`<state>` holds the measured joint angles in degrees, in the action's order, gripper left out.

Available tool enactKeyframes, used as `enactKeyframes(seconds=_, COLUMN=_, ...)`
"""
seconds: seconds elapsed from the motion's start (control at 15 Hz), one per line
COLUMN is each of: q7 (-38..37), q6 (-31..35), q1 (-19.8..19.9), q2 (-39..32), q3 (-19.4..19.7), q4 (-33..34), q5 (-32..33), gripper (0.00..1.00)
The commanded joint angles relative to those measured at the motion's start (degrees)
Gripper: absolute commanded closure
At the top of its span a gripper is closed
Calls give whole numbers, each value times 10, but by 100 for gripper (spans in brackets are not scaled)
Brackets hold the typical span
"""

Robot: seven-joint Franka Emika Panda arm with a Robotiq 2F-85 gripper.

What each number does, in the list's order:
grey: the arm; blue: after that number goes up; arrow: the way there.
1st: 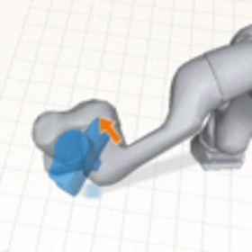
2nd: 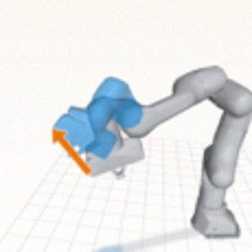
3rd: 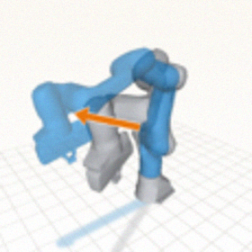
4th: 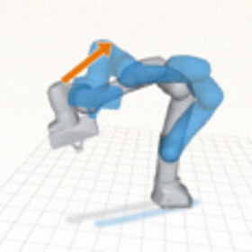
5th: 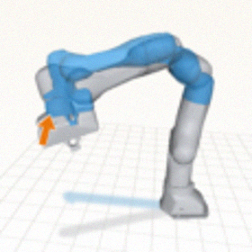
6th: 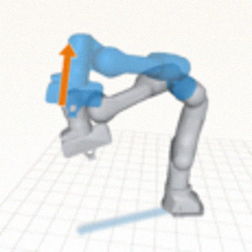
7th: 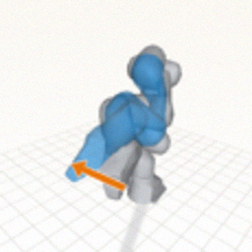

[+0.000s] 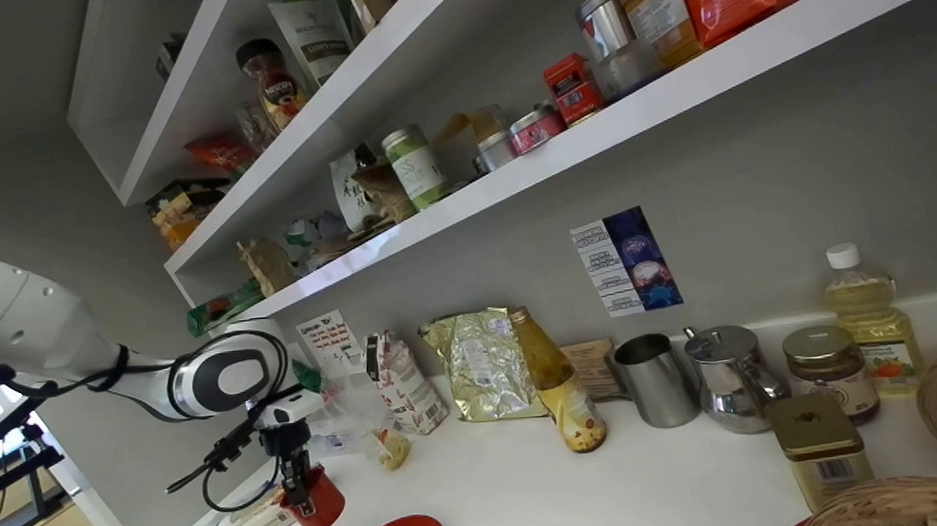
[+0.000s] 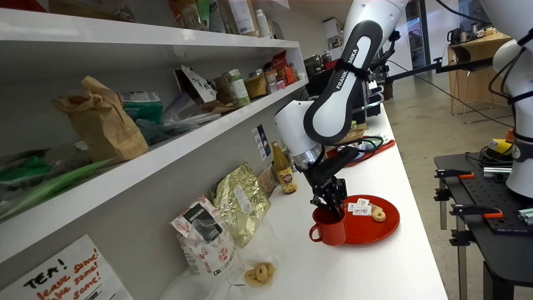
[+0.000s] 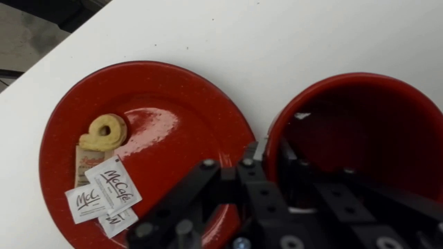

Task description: Put the orange cup on the orange plate

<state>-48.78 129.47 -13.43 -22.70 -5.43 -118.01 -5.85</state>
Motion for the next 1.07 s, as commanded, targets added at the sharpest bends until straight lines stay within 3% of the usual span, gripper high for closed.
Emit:
enactKeyframes(seconds=0.0, q7=17, q6=6, q1=18, q2=16, q3=16, q4=-32, q5=-6, gripper=98)
enactKeyframes(seconds=0.33, q7=21, q6=5, q1=43, q2=19, q3=37, q4=-51, q5=-7, gripper=98)
enactKeyframes(seconds=1.0, q7=27, q6=18, q1=66, q2=2, q3=39, q4=-88, q5=-34, gripper=98)
